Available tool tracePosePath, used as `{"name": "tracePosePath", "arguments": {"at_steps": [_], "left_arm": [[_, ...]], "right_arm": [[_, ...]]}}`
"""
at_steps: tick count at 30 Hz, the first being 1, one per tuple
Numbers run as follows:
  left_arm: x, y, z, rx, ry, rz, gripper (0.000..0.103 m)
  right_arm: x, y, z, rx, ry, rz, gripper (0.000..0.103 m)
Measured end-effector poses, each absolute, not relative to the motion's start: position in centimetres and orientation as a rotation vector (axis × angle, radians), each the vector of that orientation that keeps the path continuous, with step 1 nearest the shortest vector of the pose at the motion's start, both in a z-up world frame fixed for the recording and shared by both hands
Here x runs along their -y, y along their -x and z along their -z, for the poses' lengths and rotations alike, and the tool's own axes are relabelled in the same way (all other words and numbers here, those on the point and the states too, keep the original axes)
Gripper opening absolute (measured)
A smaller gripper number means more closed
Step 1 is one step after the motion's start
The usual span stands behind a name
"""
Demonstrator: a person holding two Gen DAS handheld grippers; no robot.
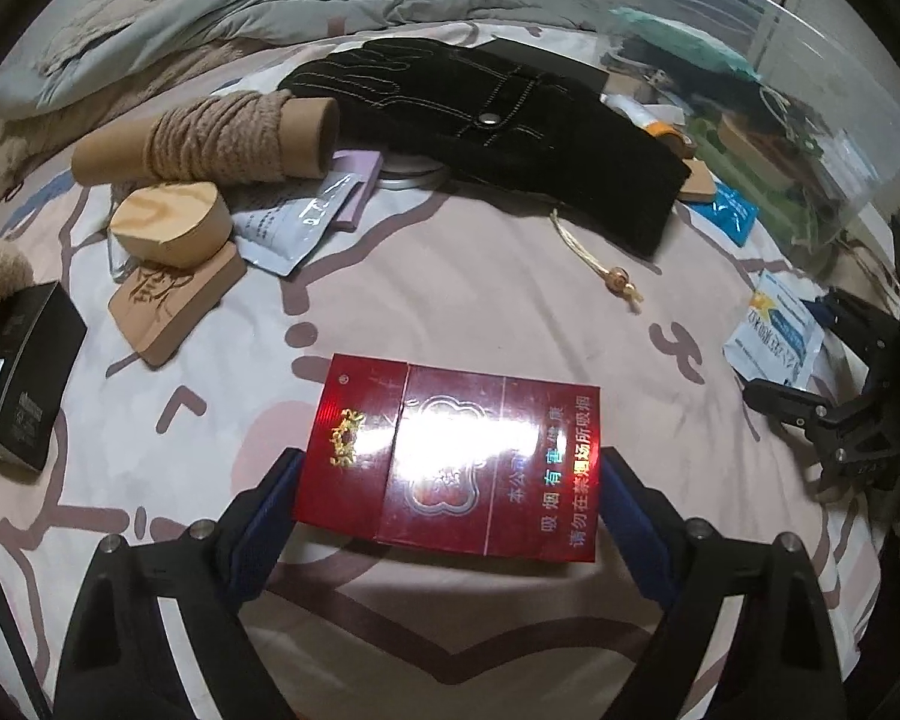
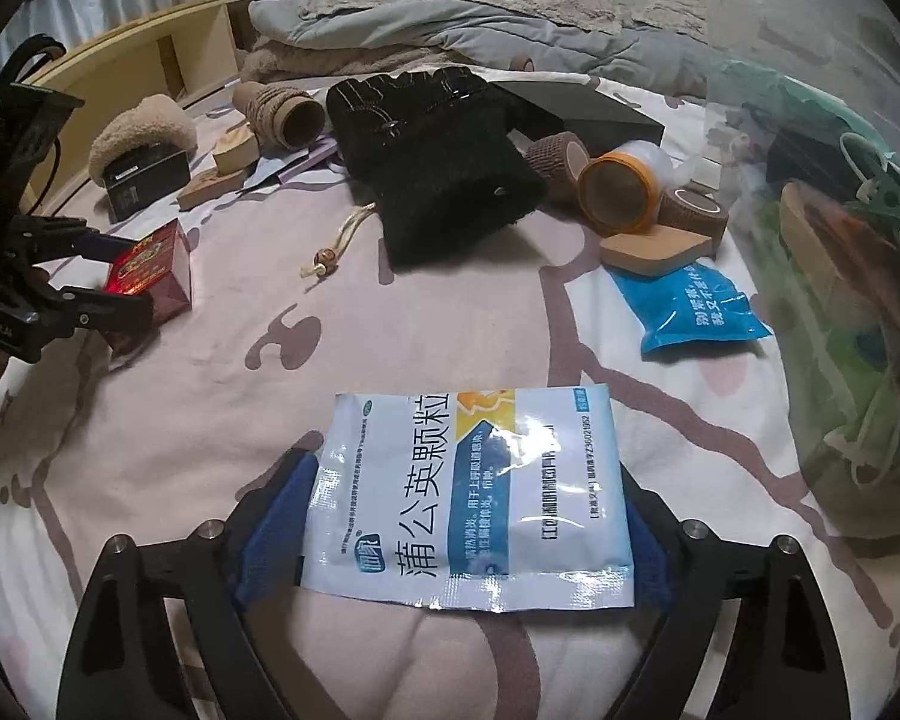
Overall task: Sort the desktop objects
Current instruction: 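Close the right tool on the white sachet and lift it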
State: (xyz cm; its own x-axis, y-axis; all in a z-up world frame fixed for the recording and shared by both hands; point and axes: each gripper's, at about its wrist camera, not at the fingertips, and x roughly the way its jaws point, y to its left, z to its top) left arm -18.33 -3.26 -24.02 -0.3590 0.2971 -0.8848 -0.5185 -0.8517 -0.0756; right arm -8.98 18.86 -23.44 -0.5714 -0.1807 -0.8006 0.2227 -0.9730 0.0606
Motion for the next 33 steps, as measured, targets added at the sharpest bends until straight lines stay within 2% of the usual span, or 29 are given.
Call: {"name": "tracePosePath", "arguments": {"at_steps": [3, 6, 7, 10, 19, 24, 26, 33], "left_arm": [[3.5, 18.2, 23.6, -0.295, 1.368, -2.250, 0.094], [3.5, 18.1, 23.4, -0.287, 1.368, -2.253, 0.094], [3.4, 18.1, 23.4, -0.285, 1.374, -2.250, 0.094], [3.2, 17.8, 23.4, -0.301, 1.379, -2.243, 0.094], [2.3, 17.0, 24.1, -0.360, 1.375, -2.205, 0.094], [2.5, 17.2, 23.9, -0.340, 1.375, -2.213, 0.094], [2.6, 17.2, 23.7, -0.336, 1.374, -2.222, 0.094], [3.1, 17.2, 22.7, -0.304, 1.360, -2.253, 0.094]], "right_arm": [[-19.2, 8.8, 23.0, -0.045, -1.306, 2.609, 0.076], [-19.2, 9.0, 23.1, -0.046, -1.331, 2.601, 0.075], [-19.1, 9.1, 23.1, -0.051, -1.339, 2.599, 0.076], [-18.7, 9.0, 23.4, -0.058, -1.363, 2.575, 0.098], [-17.8, 8.7, 23.9, -0.144, -1.373, 2.582, 0.099], [-17.6, 8.5, 23.7, -0.168, -1.352, 2.583, 0.081], [-17.6, 8.5, 23.6, -0.166, -1.345, 2.587, 0.070], [-18.2, 8.4, 22.8, -0.091, -1.340, 2.581, 0.058]]}}
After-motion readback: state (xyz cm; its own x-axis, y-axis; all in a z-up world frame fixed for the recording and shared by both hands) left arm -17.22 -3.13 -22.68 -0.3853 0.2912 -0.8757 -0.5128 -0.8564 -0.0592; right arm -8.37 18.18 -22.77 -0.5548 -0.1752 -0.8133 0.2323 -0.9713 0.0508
